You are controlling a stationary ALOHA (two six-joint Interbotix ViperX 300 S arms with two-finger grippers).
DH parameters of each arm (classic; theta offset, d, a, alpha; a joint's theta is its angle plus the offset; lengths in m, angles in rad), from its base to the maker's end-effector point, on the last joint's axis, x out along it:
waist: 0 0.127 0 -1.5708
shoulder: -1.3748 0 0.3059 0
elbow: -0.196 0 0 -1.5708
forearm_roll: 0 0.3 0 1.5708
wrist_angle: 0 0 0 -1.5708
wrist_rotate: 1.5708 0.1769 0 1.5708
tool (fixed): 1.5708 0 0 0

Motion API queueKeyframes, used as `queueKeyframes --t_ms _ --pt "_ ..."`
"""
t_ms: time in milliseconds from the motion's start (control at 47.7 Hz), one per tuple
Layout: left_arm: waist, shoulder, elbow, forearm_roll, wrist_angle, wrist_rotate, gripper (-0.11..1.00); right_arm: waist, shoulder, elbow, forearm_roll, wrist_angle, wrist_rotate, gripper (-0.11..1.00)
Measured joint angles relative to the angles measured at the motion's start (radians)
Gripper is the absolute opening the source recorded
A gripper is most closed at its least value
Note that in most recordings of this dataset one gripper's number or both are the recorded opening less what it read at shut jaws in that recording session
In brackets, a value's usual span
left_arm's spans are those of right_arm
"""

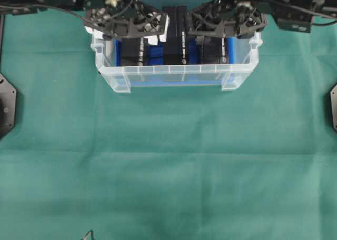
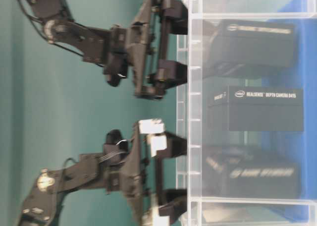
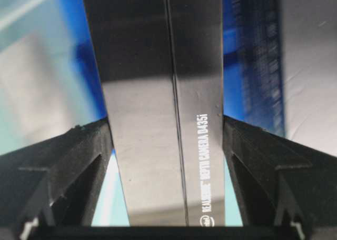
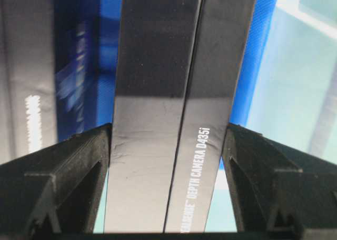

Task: Take the box out of the case with both arms.
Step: 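Lift both held boxes straight up out of the bin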

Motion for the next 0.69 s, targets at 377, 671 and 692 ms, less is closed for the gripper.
queueKeyframes --t_ms 377,671,692 --pt "-0.003 -0.097 -0.212 0.002 0.227 0.038 0.64 0.000 -0.072 -0.218 -0.037 0.261 -0.005 0.67" --pt "-0.014 -0.103 -0.408 0.003 0.373 0.052 0.64 0.026 -0.077 -0.364 -0.046 0.376 -0.015 0.67" --pt "-0.014 -0.103 -0.425 0.003 0.380 0.054 0.64 0.031 -0.077 -0.374 -0.049 0.387 -0.017 0.67"
